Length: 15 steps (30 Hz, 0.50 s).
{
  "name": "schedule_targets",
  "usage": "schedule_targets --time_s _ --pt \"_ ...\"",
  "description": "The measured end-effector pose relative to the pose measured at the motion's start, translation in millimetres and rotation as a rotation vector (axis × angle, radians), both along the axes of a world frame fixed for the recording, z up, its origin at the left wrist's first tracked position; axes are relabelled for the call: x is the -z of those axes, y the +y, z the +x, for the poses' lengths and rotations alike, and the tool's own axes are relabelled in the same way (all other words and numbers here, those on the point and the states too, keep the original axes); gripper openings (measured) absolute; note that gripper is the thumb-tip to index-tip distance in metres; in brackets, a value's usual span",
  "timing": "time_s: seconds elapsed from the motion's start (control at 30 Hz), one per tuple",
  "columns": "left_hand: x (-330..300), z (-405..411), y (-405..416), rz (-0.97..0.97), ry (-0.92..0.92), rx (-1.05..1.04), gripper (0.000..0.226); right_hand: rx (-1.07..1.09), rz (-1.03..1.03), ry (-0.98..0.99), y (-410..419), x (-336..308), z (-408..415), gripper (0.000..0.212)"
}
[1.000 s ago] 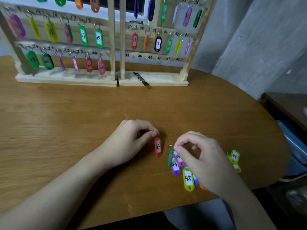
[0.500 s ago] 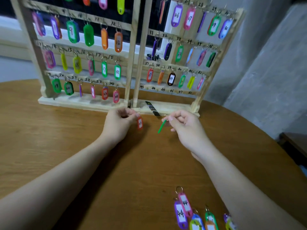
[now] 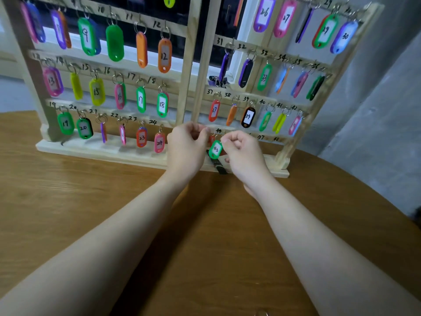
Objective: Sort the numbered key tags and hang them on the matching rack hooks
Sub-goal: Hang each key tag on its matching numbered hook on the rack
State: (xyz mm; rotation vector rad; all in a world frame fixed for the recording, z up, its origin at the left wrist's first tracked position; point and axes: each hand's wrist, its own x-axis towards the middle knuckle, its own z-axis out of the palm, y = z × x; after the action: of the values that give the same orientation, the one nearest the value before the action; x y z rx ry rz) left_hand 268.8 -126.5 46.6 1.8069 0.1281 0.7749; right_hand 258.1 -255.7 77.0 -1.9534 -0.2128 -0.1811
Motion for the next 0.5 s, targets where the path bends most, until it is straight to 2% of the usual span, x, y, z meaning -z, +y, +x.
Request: schedule_targets --time_s 0.23,0.5 --pt "10.7 13.0 6.9 -0.051 0.109 0.005 0.018 0.034 0.003 0.033 11.3 -2.2 16.0 0.015" --pt "12.4 11.0 13.5 -0.014 0.101 0.057 0.013 0.096 -0.03 0.009 21.3 -1.1 24.6 0.016"
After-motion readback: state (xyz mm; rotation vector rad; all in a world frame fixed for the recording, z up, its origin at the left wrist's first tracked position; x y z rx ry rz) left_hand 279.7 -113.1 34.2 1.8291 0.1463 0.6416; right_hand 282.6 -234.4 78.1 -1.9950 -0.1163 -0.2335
